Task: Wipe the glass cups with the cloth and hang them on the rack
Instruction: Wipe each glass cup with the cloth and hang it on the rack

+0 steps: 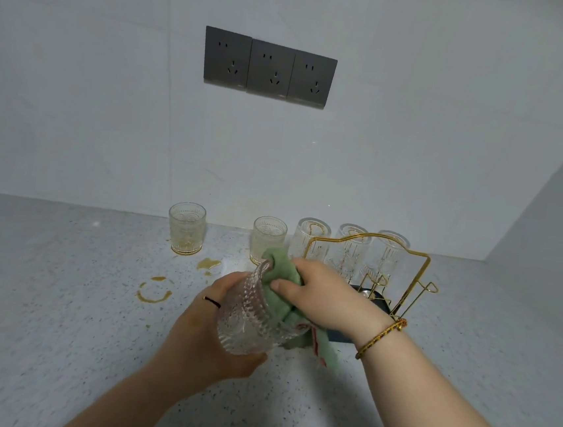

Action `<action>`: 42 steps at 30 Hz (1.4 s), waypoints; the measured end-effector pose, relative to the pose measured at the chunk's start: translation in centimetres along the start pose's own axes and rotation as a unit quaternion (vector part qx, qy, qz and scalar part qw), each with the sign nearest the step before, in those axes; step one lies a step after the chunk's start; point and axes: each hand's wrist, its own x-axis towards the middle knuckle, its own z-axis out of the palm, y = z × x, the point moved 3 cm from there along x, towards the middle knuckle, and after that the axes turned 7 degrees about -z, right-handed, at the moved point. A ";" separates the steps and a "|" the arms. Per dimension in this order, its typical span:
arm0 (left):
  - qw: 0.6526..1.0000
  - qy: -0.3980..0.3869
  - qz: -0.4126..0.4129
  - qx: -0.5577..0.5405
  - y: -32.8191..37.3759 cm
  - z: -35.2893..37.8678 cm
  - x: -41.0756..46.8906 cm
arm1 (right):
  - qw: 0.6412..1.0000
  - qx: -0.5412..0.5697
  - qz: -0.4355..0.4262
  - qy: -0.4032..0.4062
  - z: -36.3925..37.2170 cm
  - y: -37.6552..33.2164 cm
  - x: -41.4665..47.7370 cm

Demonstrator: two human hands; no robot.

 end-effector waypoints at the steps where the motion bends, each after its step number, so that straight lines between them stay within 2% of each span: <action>1: 1.000 -0.017 -0.005 -0.001 -0.2 0.0 -0.1 | 1.000 0.002 0.000 -0.001 0.1 0.2 0.0; 5: 0.995 -0.061 -0.055 -0.064 -0.3 -0.3 0.4 | 0.999 -0.002 -0.032 0.034 0.1 0.5 -0.3; 8: 0.972 -0.046 -0.147 -0.178 -0.6 -0.7 1.0 | 0.996 0.006 -0.069 0.058 -0.3 0.2 -0.6; 10: 0.916 -0.116 -0.270 -0.273 -0.6 -0.3 0.4 | 0.994 0.025 -0.089 0.066 -0.3 0.1 -0.7; 11: 0.884 -0.157 -0.303 -0.321 -1.1 0.2 0.1 | 0.993 0.022 -0.094 0.070 -0.2 0.0 -0.6; 13: 0.853 -0.168 -0.337 -0.360 -1.6 0.7 0.0 | 0.993 0.020 -0.094 0.074 0.1 0.1 -0.6; 16: 0.861 -0.140 -0.293 -0.392 -1.2 0.9 0.1 | 0.987 0.108 -0.057 0.100 0.5 0.9 -0.4; 19: 0.878 -0.101 -0.229 -0.408 -2.1 0.6 0.6 | 0.966 0.237 0.027 0.104 1.7 2.5 0.0; 21: 0.885 -0.090 -0.204 -0.410 -2.5 0.6 0.8 | 0.954 0.274 0.068 0.101 2.2 3.2 0.1; 24: 0.845 -0.101 -0.258 -0.457 -2.1 0.6 0.4 | 0.975 0.193 0.004 0.112 1.5 2.2 -0.4; 27: 0.805 -0.179 -0.328 -0.460 -2.4 1.4 -0.2 | 0.991 0.014 -0.098 0.088 1.1 0.7 -0.6; 29: 0.802 -0.178 -0.338 -0.459 -1.9 1.5 -0.5 | 0.989 -0.011 -0.117 0.087 1.2 0.4 -0.6; 32: 0.828 -0.127 -0.273 -0.473 -1.8 1.2 -0.1 | 0.983 0.124 -0.033 0.127 1.8 1.5 -0.4; 34: 0.851 -0.104 -0.223 -0.464 -2.2 0.8 0.4 | 0.954 0.270 0.051 0.118 2.5 2.6 -0.1; 35: 0.854 -0.101 -0.213 -0.464 -2.1 0.6 0.4 | 0.943 0.303 0.077 0.112 2.8 3.1 0.1; 38: 0.838 -0.101 -0.250 -0.474 -1.6 0.6 0.3 | 0.962 0.242 0.034 0.122 2.1 2.4 -0.1; 40: 0.821 -0.131 -0.306 -0.464 -1.8 1.0 0.3 | 0.984 0.117 -0.055 0.125 1.6 1.5 -0.3; 42: 0.808 -0.146 -0.349 -0.452 -2.5 1.3 0.1 | 0.988 0.006 -0.118 0.103 1.6 0.9 -0.6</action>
